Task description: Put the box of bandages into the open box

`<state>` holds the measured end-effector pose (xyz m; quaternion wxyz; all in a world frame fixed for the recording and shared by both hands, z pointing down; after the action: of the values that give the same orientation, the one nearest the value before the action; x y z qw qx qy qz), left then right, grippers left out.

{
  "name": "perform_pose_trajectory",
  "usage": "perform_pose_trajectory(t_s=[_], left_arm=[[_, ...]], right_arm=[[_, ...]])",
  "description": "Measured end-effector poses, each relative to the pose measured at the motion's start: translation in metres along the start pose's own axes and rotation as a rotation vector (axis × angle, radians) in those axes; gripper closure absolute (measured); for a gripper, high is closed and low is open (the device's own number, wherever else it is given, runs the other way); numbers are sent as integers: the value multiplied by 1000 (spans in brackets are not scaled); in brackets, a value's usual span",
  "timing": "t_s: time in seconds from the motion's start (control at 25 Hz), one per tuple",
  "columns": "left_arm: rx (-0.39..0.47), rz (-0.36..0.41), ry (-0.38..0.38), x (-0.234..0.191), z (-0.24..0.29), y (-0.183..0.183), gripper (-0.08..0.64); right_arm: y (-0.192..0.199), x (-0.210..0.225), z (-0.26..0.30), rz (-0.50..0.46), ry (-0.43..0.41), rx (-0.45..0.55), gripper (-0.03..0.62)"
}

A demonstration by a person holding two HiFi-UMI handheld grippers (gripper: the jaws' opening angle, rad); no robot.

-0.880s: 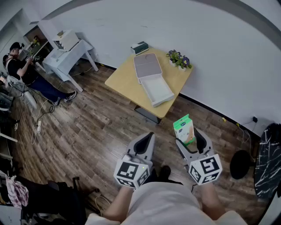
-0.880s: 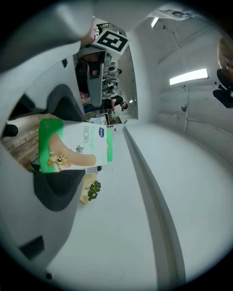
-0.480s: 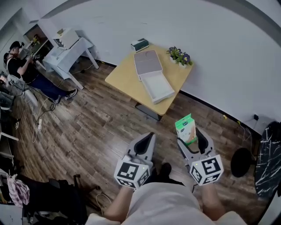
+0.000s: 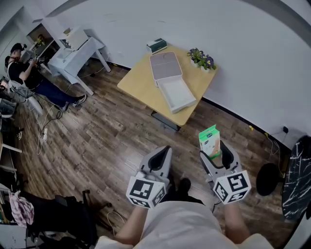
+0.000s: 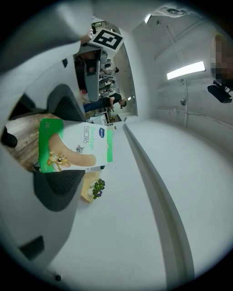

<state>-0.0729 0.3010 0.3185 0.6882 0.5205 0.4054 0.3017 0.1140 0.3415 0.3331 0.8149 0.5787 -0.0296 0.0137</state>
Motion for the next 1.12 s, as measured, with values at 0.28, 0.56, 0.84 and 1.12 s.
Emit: perform_pose_trajectory(t_s=[0.28, 0.56, 0.84, 1.12], left_arm=[[7, -3, -4, -32, 10, -14, 557], [10, -12, 5, -69, 24, -25, 557], [15, -13, 12, -109, 37, -37, 557], [21, -17, 36, -145, 56, -48, 557]], right_arm=[[-16, -3, 31, -10, 13, 1, 252], [-30, -8, 67, -10, 19, -6, 252], [-45, -15, 105, -14, 26, -11, 253], [-57, -18, 139, -17, 48, -15, 253]])
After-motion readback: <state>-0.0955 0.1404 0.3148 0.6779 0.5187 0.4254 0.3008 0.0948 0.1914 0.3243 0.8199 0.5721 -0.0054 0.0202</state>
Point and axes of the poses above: the fingertips, and each gripper's own axes: z forward along the fingers, x to its right, y out of its underside, the point moved 5 cm from there along -z, backward along the fingers, and after that the axes turned 15 degrees about y, right-handed, at the moved point
